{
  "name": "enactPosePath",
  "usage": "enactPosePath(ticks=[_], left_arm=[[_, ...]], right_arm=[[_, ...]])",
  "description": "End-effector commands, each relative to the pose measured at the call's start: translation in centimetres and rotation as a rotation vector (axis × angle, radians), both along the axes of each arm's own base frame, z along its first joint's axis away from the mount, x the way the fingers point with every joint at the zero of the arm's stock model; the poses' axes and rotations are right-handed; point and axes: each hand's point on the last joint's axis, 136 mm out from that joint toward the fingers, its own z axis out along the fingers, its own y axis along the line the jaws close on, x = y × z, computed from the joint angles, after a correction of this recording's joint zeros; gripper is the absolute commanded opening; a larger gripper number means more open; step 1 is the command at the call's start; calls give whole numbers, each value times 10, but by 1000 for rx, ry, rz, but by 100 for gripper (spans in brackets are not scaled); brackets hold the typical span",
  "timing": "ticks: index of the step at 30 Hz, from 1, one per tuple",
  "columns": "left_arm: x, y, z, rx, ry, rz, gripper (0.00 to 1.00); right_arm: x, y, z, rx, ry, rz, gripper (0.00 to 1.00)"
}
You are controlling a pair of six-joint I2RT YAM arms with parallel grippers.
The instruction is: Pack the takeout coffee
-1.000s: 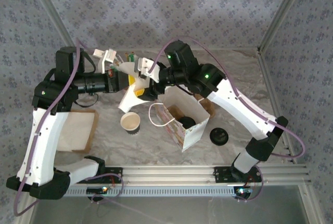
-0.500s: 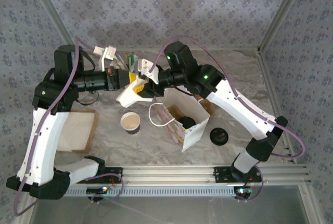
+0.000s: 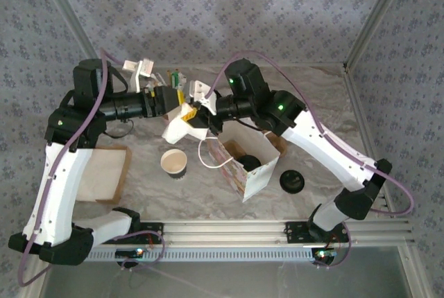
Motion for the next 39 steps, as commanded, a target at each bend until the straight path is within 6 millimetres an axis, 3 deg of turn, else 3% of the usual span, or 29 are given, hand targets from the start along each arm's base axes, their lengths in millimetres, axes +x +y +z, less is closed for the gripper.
enactPosePath(ticks=[1, 3, 8, 19, 28, 39], left_arm=[[6, 9, 6, 13, -60, 69, 87], [7, 17, 8, 26, -86, 124, 99], [9, 44, 7, 74, -122, 291, 99], [-18, 84, 26, 47, -264, 472, 99], [-30, 89, -4, 67, -222, 482, 99], [-37, 85, -50, 76, -127, 448, 99]], right_arm=[[-1, -10, 14, 40, 8, -50, 0], [0, -15, 17, 50, 11, -82, 0], [-2, -32, 26, 86, 16, -157, 0], [-9, -74, 36, 132, 59, -333, 0], [-26, -107, 35, 152, 85, -398, 0], [-44, -145, 18, 162, 134, -471, 0]])
